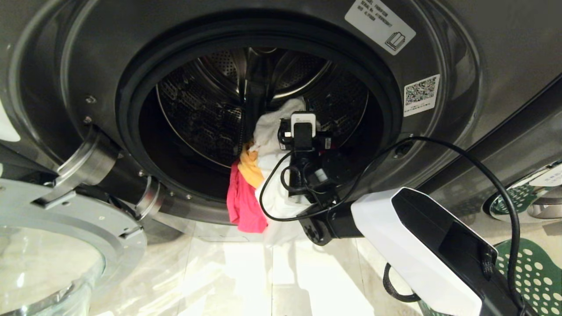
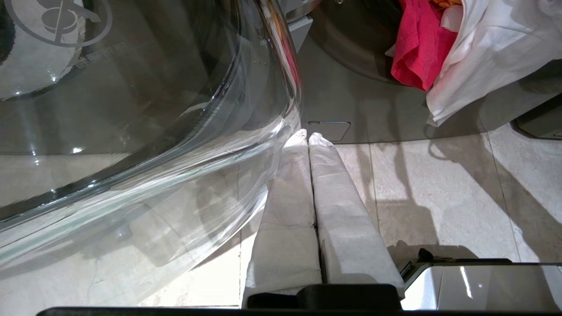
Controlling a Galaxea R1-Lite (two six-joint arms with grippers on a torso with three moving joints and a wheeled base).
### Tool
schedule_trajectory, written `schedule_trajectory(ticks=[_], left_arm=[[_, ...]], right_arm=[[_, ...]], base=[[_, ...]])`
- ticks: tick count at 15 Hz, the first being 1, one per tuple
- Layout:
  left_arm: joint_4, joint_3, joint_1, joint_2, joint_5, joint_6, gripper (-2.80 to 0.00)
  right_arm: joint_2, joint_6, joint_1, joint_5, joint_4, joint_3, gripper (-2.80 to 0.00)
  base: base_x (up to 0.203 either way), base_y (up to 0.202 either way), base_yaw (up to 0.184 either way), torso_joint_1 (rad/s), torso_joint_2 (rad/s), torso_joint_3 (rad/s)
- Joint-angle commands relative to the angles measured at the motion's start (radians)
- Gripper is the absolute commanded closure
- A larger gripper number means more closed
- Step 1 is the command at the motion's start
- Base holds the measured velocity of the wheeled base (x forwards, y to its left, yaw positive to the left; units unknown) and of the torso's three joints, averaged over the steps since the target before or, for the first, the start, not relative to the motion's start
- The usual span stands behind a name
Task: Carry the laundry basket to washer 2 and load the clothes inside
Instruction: Place the clothes into the washing machine
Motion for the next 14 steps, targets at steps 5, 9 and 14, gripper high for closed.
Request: schedule_trajectory(ticks=[5,9,14], left_arm=[[-0.001,0.002,0.0,0.0,0.0,0.0,0.0],[-0.001,0.002,0.0,0.0,0.0,0.0,0.0],[-0.001,0.002,0.0,0.0,0.0,0.0,0.0]], right_arm=[[-0.041,-0.002,0.01,-0.002,-0.009,0.0,-2.8],[-0.129,-0.008,0.035,0.007,-0.009,0.032,-2.8],[-0.209,-0.002,0.12,-0.003,-0.009,0.213,-2.8]], base=[[0.0,0.0,0.0,0.0,0.0,0.0],[0.0,0.0,0.0,0.0,0.0,0.0],[0.0,0.0,0.0,0.0,0.0,0.0]])
